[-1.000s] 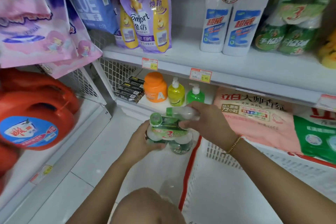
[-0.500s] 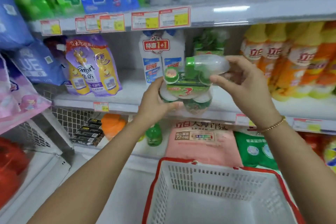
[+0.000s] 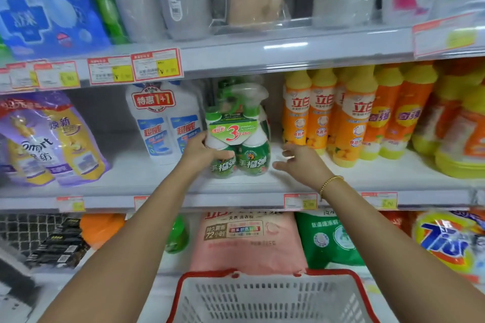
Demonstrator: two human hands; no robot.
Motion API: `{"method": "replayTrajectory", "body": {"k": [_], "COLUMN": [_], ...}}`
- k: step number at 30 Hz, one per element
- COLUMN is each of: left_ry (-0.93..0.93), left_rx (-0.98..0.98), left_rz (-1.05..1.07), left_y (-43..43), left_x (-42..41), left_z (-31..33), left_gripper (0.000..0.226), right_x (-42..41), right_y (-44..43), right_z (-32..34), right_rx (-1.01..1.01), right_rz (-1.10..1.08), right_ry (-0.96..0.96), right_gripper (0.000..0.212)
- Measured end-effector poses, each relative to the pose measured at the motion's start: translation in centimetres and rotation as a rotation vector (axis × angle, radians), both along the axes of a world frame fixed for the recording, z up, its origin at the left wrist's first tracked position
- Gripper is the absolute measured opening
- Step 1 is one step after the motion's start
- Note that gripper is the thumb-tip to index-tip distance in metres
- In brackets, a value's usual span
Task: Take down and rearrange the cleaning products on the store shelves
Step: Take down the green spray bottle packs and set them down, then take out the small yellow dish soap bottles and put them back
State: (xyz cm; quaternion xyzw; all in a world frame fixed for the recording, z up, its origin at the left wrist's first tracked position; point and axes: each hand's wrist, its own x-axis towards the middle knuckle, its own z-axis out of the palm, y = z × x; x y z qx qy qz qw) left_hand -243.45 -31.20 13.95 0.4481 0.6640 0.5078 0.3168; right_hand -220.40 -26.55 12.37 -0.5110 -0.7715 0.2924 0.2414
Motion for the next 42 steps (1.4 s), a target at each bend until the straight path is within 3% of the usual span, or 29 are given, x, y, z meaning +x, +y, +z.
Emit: {"method": "replayTrajectory", "body": {"k": [3, 11, 15, 20, 23, 27, 30, 33, 36, 37, 39, 42], "left_ry": [0.025, 0.040, 0.048, 0.041, 0.222, 0.550, 0.754, 0.605, 0.406, 0.372, 0.466, 0.744], "left_rx": [0.009, 0.065, 0.065, 0.103, 0.105, -0.152, -0.237, -0.081, 0.082, 0.096, 0.106, 0.041], "left_rz": [-0.020, -0.034, -0.052, -0.035, 0.075, 0.219, 0.230, 0.048, -0.136, -0.166, -0.173, -0.018], "left_y": [0.7, 2.9, 3.5, 2.9, 1.9, 0.4, -0.9, -1.0, 0.7, 2.0, 4.6, 8.0], "left_x": [-0.9, -1.6, -2.2, -1.3, 0.1, 1.9, 4.0, 8.3, 12.6, 13.6, 15.1, 16.8], "left_z": [-0.6, -1.7, -2.1, -1.9, -1.7, -0.2, 1.3, 2.2, 3.3, 3.2, 2.8, 2.1], "left_gripper": [0.057, 0.060, 0.065, 0.064, 0.056, 0.034, 0.038, 0.041, 0.016, 0.026, 0.042, 0.048], "right_x": [-1.5, -4.2, -4.3, -4.5, -4.6, -3.3, 0.6, 5.6, 9.3, 10.2, 11.7, 12.7], "right_y": [0.9, 2.9, 4.1, 4.9, 4.3, 2.6, 0.8, -0.6, -0.9, -0.9, -1.0, -1.4], "right_z": [-0.7, -2.2, -1.8, -2.1, -1.5, -0.3, 0.6, 0.3, -0.6, -0.9, -1.4, -2.6], "right_rx": [-0.065, -0.142, -0.147, -0.189, -0.193, -0.095, 0.086, 0.234, 0.255, 0.248, 0.266, 0.352], "right_rz": [0.048, 0.091, 0.163, 0.154, 0.136, 0.089, 0.083, 0.026, -0.056, -0.089, -0.137, -0.131], "right_ry": [0.028, 0.251, 0.202, 0.165, 0.147, -0.048, -0.222, -0.375, -0.529, -0.543, -0.547, -0.531], "right_gripper": [0.082, 0.077, 0.094, 0.096, 0.086, 0.058, 0.040, 0.026, 0.028, 0.030, 0.036, 0.038]}}
